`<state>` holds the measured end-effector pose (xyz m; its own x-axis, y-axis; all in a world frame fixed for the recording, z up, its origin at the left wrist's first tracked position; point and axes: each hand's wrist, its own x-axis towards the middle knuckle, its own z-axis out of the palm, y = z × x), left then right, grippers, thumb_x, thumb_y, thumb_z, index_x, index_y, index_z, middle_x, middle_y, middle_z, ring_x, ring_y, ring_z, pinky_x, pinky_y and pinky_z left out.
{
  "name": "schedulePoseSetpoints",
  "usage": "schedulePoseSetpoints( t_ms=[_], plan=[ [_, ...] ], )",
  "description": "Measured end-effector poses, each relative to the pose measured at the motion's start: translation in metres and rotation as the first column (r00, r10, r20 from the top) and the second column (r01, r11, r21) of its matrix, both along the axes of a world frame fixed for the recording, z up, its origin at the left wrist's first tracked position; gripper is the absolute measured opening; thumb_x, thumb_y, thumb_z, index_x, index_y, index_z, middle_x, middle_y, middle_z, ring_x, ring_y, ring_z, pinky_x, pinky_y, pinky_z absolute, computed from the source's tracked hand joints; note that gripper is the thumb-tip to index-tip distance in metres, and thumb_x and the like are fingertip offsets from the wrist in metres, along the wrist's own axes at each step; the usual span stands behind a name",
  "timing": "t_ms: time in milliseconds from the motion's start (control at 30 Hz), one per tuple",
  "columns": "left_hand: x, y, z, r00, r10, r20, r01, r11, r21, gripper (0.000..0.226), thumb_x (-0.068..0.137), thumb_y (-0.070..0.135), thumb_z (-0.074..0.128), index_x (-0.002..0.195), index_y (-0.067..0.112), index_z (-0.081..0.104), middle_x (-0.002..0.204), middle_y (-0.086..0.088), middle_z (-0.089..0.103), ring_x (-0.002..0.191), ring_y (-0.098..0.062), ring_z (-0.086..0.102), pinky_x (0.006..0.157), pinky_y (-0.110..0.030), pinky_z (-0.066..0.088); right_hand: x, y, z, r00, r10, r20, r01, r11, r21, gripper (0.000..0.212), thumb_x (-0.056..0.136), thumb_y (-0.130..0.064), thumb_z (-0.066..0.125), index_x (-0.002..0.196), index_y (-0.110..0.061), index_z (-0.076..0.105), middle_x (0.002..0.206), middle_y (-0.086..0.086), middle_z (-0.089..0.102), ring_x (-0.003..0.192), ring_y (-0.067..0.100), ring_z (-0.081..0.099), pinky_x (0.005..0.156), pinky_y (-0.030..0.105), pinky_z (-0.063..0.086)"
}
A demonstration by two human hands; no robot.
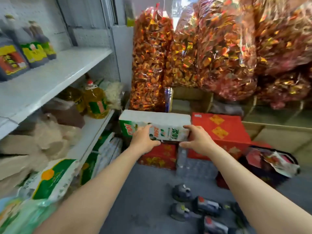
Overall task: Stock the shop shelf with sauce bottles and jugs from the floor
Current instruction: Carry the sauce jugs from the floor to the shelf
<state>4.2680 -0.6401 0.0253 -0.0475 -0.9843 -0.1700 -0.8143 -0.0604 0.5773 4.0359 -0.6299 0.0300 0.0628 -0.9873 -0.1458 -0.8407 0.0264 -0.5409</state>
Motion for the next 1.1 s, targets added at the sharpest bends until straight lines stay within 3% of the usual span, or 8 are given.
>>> schedulePoseSetpoints(
  t_ms=[233, 333, 533, 833, 1000, 1100],
  plan=[
    [-0.082, -0.021, -0.053, 0.977, -0.210, 0.034, 0.208, 0.977, 0.057, 0.086, 0.081, 0.043, 0.078, 0.152, 0.026, 0.034, 0.153, -0.009, 0.038, 0.141, -0.029, 0.035, 0.114, -0.041, 0.034, -0.069, 0.023, -0.048, 0.979, -0.194, 0.070, 0.186, 0.977, 0.101, 0.085, 0.078, -0.040, 0.083, 0.149, -0.027, 0.039, 0.145, 0.010, 0.042, 0.133, 0.028, 0.043, 0.110, 0.038, 0.039],
    [-0.107, -0.040, -0.080, 0.952, -0.305, 0.032, 0.302, 0.949, 0.086, 0.085, 0.080, 0.046, 0.077, 0.152, 0.026, 0.035, 0.154, -0.005, 0.037, 0.142, -0.028, 0.034, 0.114, -0.043, 0.035, -0.088, 0.023, -0.074, 0.960, -0.273, 0.068, 0.257, 0.949, 0.182, 0.087, 0.079, -0.044, 0.082, 0.151, -0.030, 0.035, 0.148, 0.012, 0.038, 0.139, 0.031, 0.035, 0.112, 0.043, 0.037],
    [-0.137, -0.065, -0.147, 0.903, -0.430, 0.005, 0.419, 0.882, 0.214, 0.083, 0.082, 0.044, 0.077, 0.152, 0.025, 0.036, 0.155, -0.006, 0.037, 0.143, -0.027, 0.033, 0.113, -0.044, 0.036, -0.102, 0.019, -0.133, 0.902, -0.427, 0.065, 0.389, 0.868, 0.309, 0.088, 0.080, -0.045, 0.080, 0.152, -0.030, 0.031, 0.151, 0.008, 0.035, 0.138, 0.030, 0.038, 0.110, 0.045, 0.041],
    [-0.150, -0.072, -0.273, 0.901, -0.431, -0.044, 0.414, 0.825, 0.384, 0.075, 0.086, 0.040, 0.075, 0.150, 0.026, 0.038, 0.152, -0.004, 0.036, 0.140, -0.026, 0.035, 0.110, -0.037, 0.034, -0.107, 0.020, -0.272, 0.837, -0.535, 0.118, 0.437, 0.782, 0.445, 0.084, 0.080, -0.034, 0.083, 0.150, -0.026, 0.039, 0.148, 0.012, 0.040, 0.132, 0.031, 0.047, 0.105, 0.036, 0.041],
    [-0.140, -0.051, -0.378, 0.913, -0.405, -0.041, 0.376, 0.799, 0.469, 0.071, 0.086, 0.035, 0.076, 0.147, 0.024, 0.043, 0.147, -0.009, 0.043, 0.136, -0.028, 0.042, 0.106, -0.032, 0.035, -0.108, 0.039, -0.390, 0.835, -0.539, 0.113, 0.422, 0.759, 0.496, 0.089, 0.075, -0.028, 0.086, 0.150, -0.018, 0.039, 0.141, 0.018, 0.048, 0.128, 0.034, 0.050, 0.106, 0.042, 0.043],
    [-0.134, -0.032, -0.448, 0.923, -0.380, -0.050, 0.350, 0.783, 0.513, 0.070, 0.084, 0.033, 0.078, 0.145, 0.018, 0.046, 0.146, -0.014, 0.046, 0.135, -0.031, 0.042, 0.108, -0.033, 0.034, -0.107, 0.058, -0.469, 0.846, -0.524, 0.093, 0.405, 0.747, 0.527, 0.094, 0.077, -0.026, 0.085, 0.154, -0.016, 0.032, 0.146, 0.020, 0.044, 0.133, 0.037, 0.045, 0.108, 0.042, 0.040]
  ],
)
